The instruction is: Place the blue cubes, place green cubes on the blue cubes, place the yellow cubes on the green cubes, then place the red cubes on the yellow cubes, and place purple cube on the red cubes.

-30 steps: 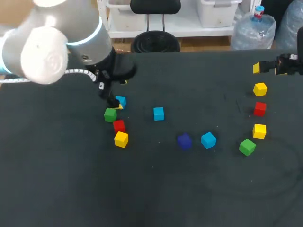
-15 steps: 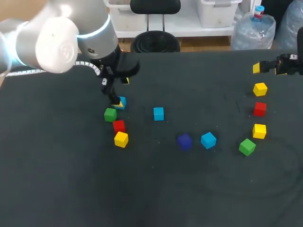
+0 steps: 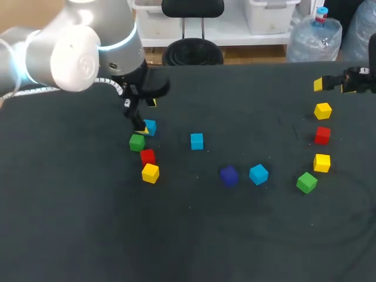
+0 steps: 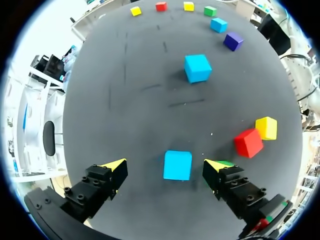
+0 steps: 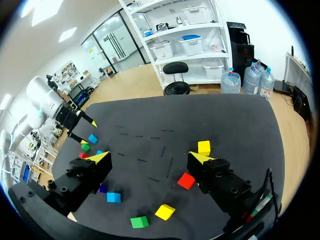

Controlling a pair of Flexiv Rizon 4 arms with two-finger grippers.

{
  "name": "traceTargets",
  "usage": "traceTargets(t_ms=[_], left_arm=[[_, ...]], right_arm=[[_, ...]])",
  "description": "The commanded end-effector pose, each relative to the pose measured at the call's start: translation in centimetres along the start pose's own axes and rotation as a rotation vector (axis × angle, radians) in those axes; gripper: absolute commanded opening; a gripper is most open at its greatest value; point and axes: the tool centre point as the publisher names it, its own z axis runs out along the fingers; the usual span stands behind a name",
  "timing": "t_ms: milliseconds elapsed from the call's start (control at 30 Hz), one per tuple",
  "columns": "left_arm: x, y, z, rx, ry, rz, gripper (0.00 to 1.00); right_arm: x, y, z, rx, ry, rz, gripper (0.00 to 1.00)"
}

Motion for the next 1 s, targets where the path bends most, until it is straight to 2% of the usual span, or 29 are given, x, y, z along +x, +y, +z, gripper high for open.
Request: traceTargets(t_ms=[33, 267, 467, 567, 667, 700, 800, 900, 967, 1000], left_arm=[[0.3, 0.6, 0.4, 0.010, -0.002, -0.001, 1.00], [1.1, 0.9, 0.7, 0.003, 0.005, -0.018, 0.95], [1.2, 0.7, 0.9, 0.005, 0.004, -0.026, 0.77], [1.3, 0.7, 1.0, 0.006, 0.005, -0.032, 0.72], [1.3, 0.6, 1.0, 0.006, 0.003, -0.036, 0.60], [1.3, 0.6, 1.0, 0.006, 0.003, -0.037, 0.53], [1.3, 0.6, 1.0, 0.004, 0.003, -0.041, 0.42], [1.3, 0.5, 1.1, 0.010, 0.004, -0.039, 0.42], [1.3, 0.3, 1.1, 0.013, 0.005, -0.036, 0.47], [1.2, 0.3, 1.1, 0.012, 0.005, -0.034, 0.57]], right_arm=[[0.0, 0.2, 0.0, 0.007, -0.001, 0.001, 1.00], [0.0, 0.2, 0.0, 0.007, -0.001, 0.001, 1.00], [0.0, 0.2, 0.0, 0.007, -0.001, 0.001, 1.00], [0.0, 0.2, 0.0, 0.007, -0.001, 0.001, 1.00], [0.0, 0.2, 0.0, 0.007, -0.001, 0.001, 1.00], [0.0, 0.2, 0.0, 0.007, -0.001, 0.001, 1.00], [0.0, 0.2, 0.0, 0.007, -0.001, 0.001, 1.00], [0.0, 0.2, 0.0, 0.007, -0.001, 0.001, 1.00], [0.0, 0.2, 0.0, 0.007, -0.001, 0.001, 1.00], [0.0, 0.2, 0.0, 0.007, -0.001, 0.001, 1.00]])
